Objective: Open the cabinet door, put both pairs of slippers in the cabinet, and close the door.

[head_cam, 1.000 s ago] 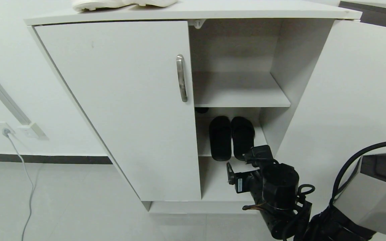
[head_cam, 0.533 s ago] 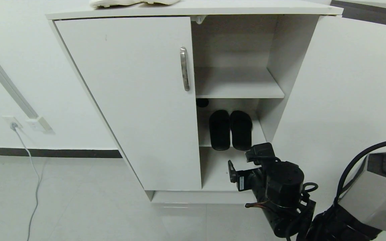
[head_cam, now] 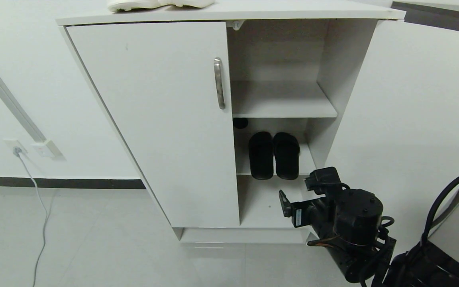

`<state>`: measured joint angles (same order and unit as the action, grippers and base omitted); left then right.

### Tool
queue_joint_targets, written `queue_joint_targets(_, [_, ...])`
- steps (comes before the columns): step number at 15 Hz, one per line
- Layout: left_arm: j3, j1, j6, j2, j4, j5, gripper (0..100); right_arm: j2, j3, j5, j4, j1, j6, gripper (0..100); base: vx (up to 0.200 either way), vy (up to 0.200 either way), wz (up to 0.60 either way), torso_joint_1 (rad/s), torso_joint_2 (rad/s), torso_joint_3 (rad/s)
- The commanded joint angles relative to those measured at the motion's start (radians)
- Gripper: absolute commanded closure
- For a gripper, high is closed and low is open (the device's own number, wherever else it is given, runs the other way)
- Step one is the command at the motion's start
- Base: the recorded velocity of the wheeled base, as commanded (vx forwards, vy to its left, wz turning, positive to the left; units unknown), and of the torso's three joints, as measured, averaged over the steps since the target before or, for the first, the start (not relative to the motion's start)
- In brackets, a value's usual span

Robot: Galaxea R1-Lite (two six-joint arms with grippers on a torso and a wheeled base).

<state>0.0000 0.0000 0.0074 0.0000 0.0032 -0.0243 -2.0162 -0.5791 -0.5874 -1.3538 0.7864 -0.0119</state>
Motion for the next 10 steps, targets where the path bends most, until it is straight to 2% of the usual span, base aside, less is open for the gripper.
queue_joint_targets(1, [0.0, 0.0, 0.0, 0.002, 0.0, 0.0, 100, 0.002, 0.007, 0.0, -0.002, -0.001, -0.002, 0, 0.0, 0.0, 0.0, 0.007, 0.0, 0.134])
queue_joint_targets(7, [0.0, 0.0, -0.001, 0.002, 0.0, 0.001, 100, 0.022, 0.013, 0.001, 0.005, 0.022, -0.016, 0, 0.0, 0.0, 0.0, 0.001, 0.0, 0.183])
queue_joint_targets(10, [0.0, 0.0, -0.001, 0.002, 0.0, 0.0, 100, 0.027, -0.028, 0.0, 0.094, 0.024, -0.014, 0, 0.0, 0.0, 0.0, -0.001, 0.0, 0.028])
